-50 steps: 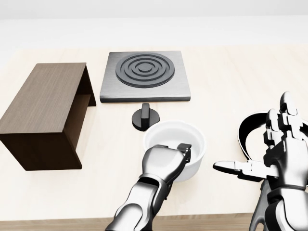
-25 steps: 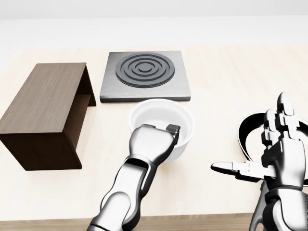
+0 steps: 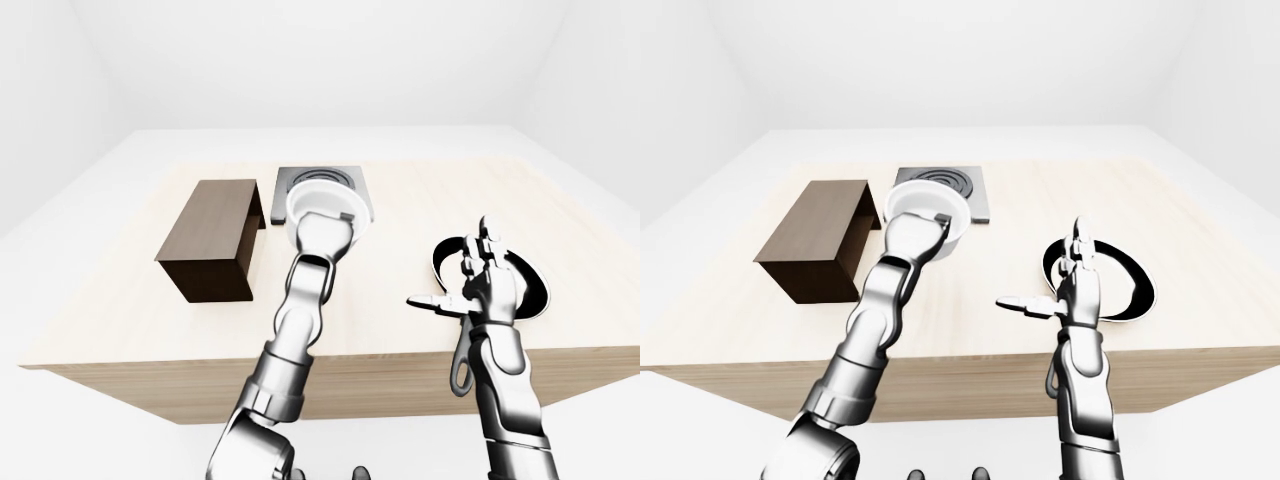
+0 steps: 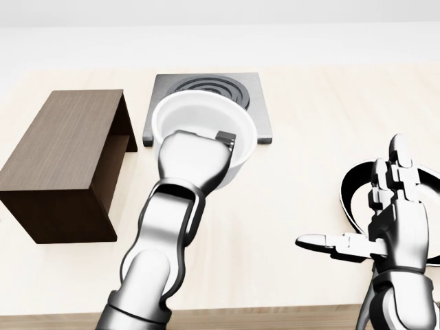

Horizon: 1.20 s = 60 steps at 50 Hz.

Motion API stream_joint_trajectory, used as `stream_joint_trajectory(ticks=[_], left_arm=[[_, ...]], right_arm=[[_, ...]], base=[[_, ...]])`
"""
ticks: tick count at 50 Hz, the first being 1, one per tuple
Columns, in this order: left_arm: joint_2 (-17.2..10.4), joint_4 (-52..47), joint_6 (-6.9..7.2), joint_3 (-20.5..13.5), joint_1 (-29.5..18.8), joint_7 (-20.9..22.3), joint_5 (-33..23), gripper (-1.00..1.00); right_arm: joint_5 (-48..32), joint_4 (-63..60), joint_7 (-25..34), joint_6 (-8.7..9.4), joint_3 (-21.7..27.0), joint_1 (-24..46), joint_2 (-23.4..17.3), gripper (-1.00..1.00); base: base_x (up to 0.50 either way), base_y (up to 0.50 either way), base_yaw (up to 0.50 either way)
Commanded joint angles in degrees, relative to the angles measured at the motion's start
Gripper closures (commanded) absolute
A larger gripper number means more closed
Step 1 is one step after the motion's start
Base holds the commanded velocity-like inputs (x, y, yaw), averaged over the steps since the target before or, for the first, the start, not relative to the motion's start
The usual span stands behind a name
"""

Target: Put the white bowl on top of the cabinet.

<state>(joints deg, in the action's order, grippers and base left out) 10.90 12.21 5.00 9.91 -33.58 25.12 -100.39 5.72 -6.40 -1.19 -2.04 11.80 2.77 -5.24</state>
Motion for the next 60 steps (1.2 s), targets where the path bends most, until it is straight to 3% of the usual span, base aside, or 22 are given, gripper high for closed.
stream_joint_trajectory(ticks=[1,6,12,19,29,36,41,46,60], left_arm=[[-1.20,-11.90,0.00,-2.86,-3.96,9.40,-6.42,1.00],[-2.38,-15.72,0.00,-4.75,-6.85,14.78,-9.13,1.00],[-5.04,-18.69,0.00,-7.49,-11.33,14.88,-11.53,1.00],[-9.25,-17.93,0.00,-10.20,-14.87,14.88,-10.56,1.00],[-14.29,-15.39,0.00,-12.53,-17.15,14.88,-5.73,1.00],[-16.34,-15.48,0.00,-13.22,-17.49,14.88,-3.42,1.00],[-20.16,-11.98,0.00,-15.32,-17.38,14.88,3.53,1.00],[-23.80,-7.88,0.00,-16.21,-16.90,8.70,11.03,1.00],[-28.22,-6.90,0.00,-16.42,-13.58,6.44,13.79,1.00]], right_arm=[[-0.61,0.03,0.15,-0.97,-0.50,-0.61,0.32,-1.00],[-0.93,0.13,0.04,-1.21,-0.57,-0.61,0.45,-1.00],[-1.28,0.48,-0.07,-1.58,-0.83,-0.59,0.52,-1.00],[-1.54,0.70,-0.13,-1.71,-1.09,-0.53,0.68,-1.00],[-1.93,0.76,-0.20,-2.10,-1.42,-0.80,0.82,-1.00],[-2.10,0.87,-0.31,-2.21,-1.58,-0.79,0.91,-1.00],[-1.98,0.55,-0.13,-2.00,-1.41,-0.89,0.84,-1.00],[-2.28,0.21,-0.12,-2.24,-1.69,-1.31,1.05,-1.00],[-2.39,0.64,-0.23,-2.34,-1.73,-1.08,1.07,-1.00]], base=[[0.00,0.00,0.00],[0.00,0.00,0.00],[0.00,0.00,0.00],[0.00,0.00,0.00],[0.00,0.00,0.00],[0.00,0.00,0.00],[0.00,0.00,0.00],[0.00,0.00,0.00],[0.00,0.00,0.00]])
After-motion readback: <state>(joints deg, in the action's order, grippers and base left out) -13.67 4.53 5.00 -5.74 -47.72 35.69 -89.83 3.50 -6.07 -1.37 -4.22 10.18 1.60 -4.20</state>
